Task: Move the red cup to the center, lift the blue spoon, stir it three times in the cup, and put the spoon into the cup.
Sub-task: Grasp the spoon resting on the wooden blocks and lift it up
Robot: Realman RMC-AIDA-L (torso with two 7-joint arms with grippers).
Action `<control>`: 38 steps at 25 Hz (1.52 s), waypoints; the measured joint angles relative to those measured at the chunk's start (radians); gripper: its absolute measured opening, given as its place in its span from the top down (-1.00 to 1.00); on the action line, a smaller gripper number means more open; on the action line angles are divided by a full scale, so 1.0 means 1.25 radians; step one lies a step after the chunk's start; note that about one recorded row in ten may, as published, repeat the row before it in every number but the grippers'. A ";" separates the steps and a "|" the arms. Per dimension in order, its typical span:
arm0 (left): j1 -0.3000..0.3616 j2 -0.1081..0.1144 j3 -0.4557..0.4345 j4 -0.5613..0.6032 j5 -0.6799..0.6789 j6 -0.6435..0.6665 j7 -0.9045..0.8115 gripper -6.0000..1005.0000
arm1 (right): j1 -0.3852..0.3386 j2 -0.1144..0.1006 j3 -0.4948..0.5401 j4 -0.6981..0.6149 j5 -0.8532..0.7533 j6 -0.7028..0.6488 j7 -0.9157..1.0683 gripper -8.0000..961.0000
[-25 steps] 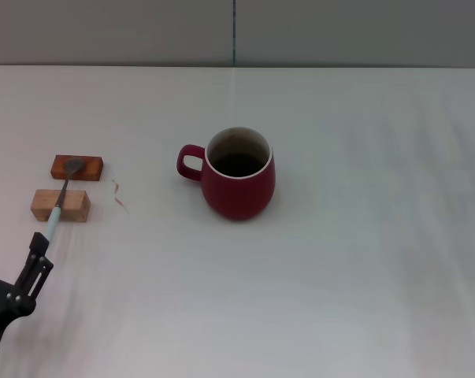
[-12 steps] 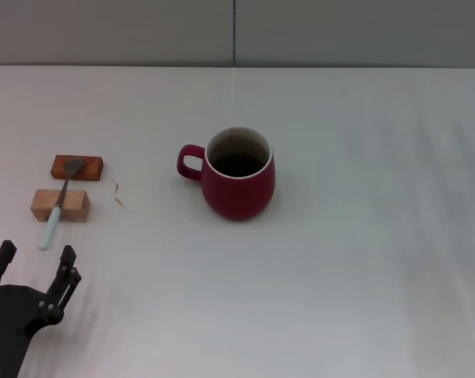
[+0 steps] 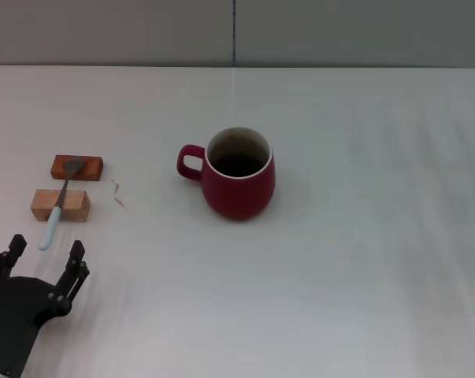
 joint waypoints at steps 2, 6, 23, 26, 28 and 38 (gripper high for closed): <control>-0.005 0.000 -0.005 0.002 0.000 -0.007 0.000 -0.68 | -0.001 0.001 0.000 0.000 0.000 0.000 0.000 -0.29; -0.013 0.001 -0.019 0.012 0.000 -0.022 0.000 -0.68 | -0.002 0.001 -0.001 0.000 -0.002 -0.004 0.000 -0.29; -0.044 0.000 -0.051 0.050 0.000 -0.096 -0.007 -0.68 | -0.011 0.003 0.000 0.002 0.001 -0.011 0.000 -0.29; -0.048 0.000 -0.052 0.054 0.000 -0.099 -0.007 -0.67 | -0.011 0.003 0.000 0.003 0.001 -0.011 0.000 -0.29; -0.053 0.000 -0.052 0.054 0.000 -0.102 -0.007 -0.66 | -0.011 0.003 0.000 0.003 0.002 -0.011 0.000 -0.29; -0.068 0.000 -0.052 0.058 0.000 -0.119 -0.009 -0.63 | -0.011 0.003 0.000 0.005 0.002 -0.012 0.000 -0.29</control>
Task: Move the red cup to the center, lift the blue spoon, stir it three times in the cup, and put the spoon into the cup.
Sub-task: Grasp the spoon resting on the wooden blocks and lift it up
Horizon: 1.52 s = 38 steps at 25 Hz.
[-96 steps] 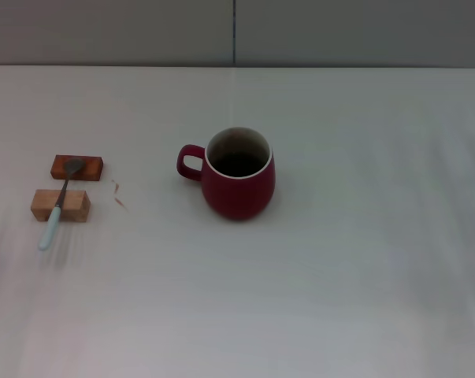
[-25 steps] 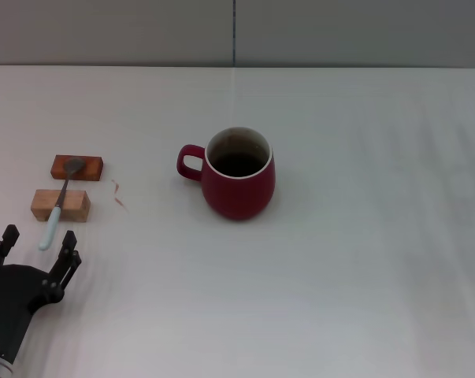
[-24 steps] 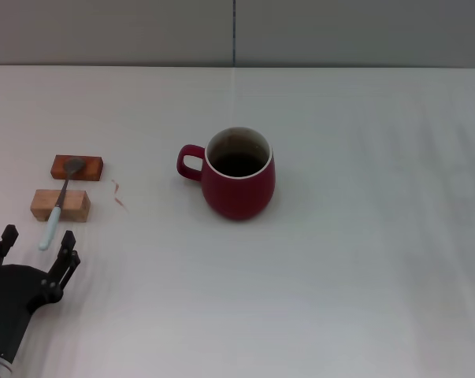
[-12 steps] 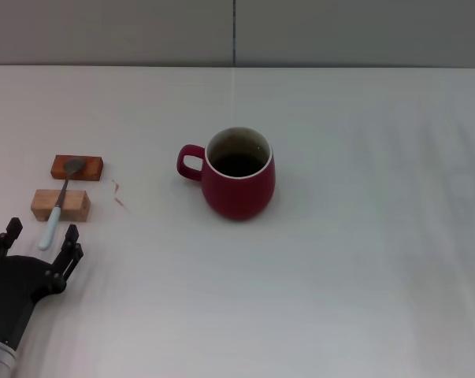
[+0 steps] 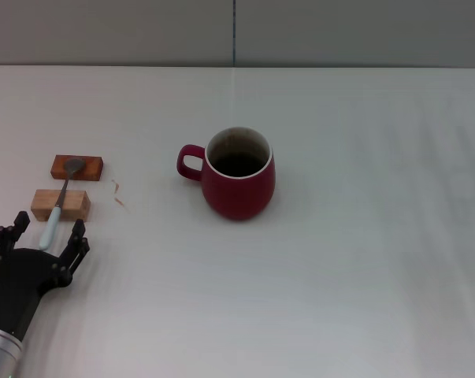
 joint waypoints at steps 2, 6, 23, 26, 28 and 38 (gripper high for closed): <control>-0.003 0.000 0.000 0.002 0.000 0.000 0.000 -0.62 | 0.000 0.000 0.000 0.000 0.000 0.000 0.000 -0.29; -0.004 -0.001 0.000 0.006 0.000 -0.001 0.000 -0.61 | 0.000 0.000 0.000 0.000 0.000 0.000 0.000 -0.29; -0.004 -0.003 -0.001 0.004 0.000 0.000 -0.006 -0.15 | 0.000 0.000 0.000 0.000 -0.002 0.000 0.000 -0.29; -0.005 -0.003 -0.001 0.003 0.000 0.000 -0.006 -0.15 | -0.001 0.000 0.000 0.000 -0.002 0.000 0.000 -0.29; -0.007 -0.002 -0.001 0.002 0.000 0.000 -0.006 -0.15 | -0.001 0.000 -0.001 0.000 -0.002 0.000 0.000 -0.29; -0.015 -0.003 -0.001 -0.001 0.000 -0.009 -0.006 -0.15 | -0.007 0.000 -0.004 0.001 -0.004 -0.001 0.000 -0.29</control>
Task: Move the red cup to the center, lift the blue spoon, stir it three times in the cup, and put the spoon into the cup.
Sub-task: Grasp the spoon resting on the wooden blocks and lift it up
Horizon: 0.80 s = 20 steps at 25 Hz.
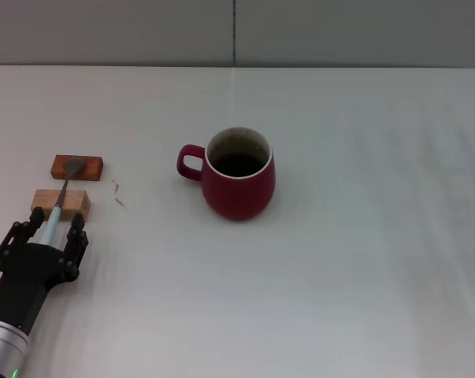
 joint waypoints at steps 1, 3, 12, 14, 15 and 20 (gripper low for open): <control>0.000 0.000 0.000 0.000 0.000 0.000 0.000 -0.14 | 0.000 0.000 0.000 0.000 0.000 0.000 0.000 -0.29; 0.000 0.000 0.000 0.000 0.000 0.000 0.000 -0.14 | -0.001 0.000 -0.001 0.000 -0.001 0.000 0.000 -0.29; 0.002 -0.002 -0.009 -0.002 0.000 -0.001 0.000 0.00 | -0.003 0.000 -0.003 -0.001 -0.001 -0.001 0.000 -0.29; 0.003 -0.002 -0.009 -0.002 0.000 -0.001 0.000 0.07 | -0.003 0.000 -0.003 -0.002 -0.001 -0.001 0.000 -0.29; 0.004 -0.002 -0.010 -0.001 0.000 0.000 0.000 0.07 | -0.003 0.000 -0.003 -0.002 -0.001 -0.001 0.000 -0.29; 0.005 -0.001 -0.010 -0.002 0.000 0.004 0.000 0.06 | -0.003 0.000 -0.003 -0.002 -0.001 -0.001 0.000 -0.29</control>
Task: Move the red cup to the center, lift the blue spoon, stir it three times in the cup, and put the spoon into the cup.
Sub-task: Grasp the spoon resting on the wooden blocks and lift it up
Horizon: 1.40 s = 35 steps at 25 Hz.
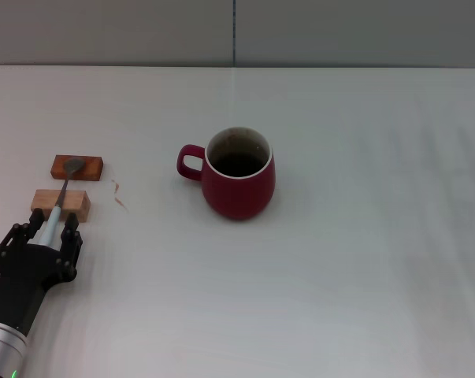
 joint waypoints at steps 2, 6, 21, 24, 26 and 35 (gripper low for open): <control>0.000 0.000 0.000 0.000 0.000 0.001 0.000 0.06 | 0.000 0.000 0.000 0.000 0.000 0.000 0.000 -0.29; 0.000 0.000 0.000 0.000 0.000 0.001 0.000 0.08 | 0.000 0.000 0.000 0.001 0.000 0.000 0.000 -0.29; 0.000 0.000 0.000 0.000 0.005 0.001 0.001 0.42 | 0.000 0.000 0.000 0.002 0.000 0.000 0.000 -0.29; 0.000 0.000 0.000 0.000 0.005 0.001 0.001 0.42 | 0.000 0.000 0.000 0.001 0.000 0.000 0.000 -0.29; 0.000 0.000 0.000 0.000 0.004 0.001 0.000 0.42 | 0.000 0.000 0.000 0.001 0.000 0.000 0.000 -0.29; -0.006 -0.001 -0.004 0.000 0.001 -0.003 0.000 0.45 | 0.000 0.000 -0.001 0.000 0.000 0.000 0.000 -0.29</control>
